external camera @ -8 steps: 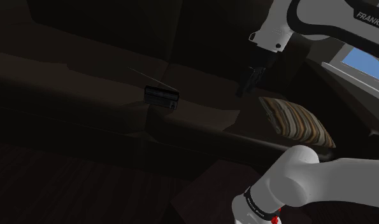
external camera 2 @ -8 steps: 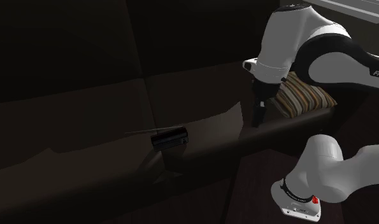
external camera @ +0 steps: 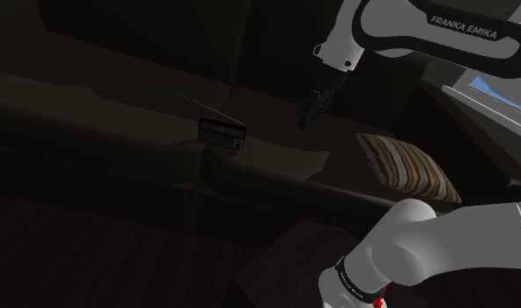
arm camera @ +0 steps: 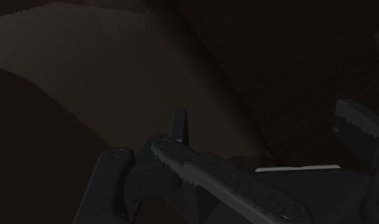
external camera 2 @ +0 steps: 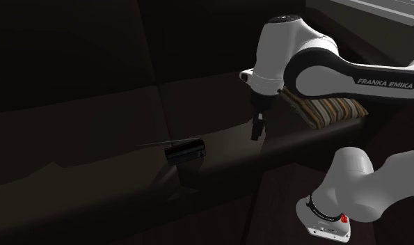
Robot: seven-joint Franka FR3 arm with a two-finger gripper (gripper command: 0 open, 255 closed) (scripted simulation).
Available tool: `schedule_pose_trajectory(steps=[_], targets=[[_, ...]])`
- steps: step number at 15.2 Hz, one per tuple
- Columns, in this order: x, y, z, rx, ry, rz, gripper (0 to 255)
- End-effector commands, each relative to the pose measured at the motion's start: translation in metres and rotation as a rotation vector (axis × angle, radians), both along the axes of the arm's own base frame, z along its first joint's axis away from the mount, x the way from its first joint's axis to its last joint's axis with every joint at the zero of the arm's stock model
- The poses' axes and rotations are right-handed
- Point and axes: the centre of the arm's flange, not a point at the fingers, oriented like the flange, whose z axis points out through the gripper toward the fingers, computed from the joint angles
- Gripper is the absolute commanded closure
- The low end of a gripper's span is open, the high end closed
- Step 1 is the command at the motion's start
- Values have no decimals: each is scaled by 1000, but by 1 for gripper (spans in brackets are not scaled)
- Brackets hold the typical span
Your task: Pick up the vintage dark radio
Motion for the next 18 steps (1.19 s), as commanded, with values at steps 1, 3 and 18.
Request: schedule_pose_trajectory(steps=[1, 3, 18], targets=[[25, 5, -10, 5, -14, 29, 0], [48, 10, -18, 11, -25, 58, 0], [216, 75, -69, 54, -113, 272, 0]])
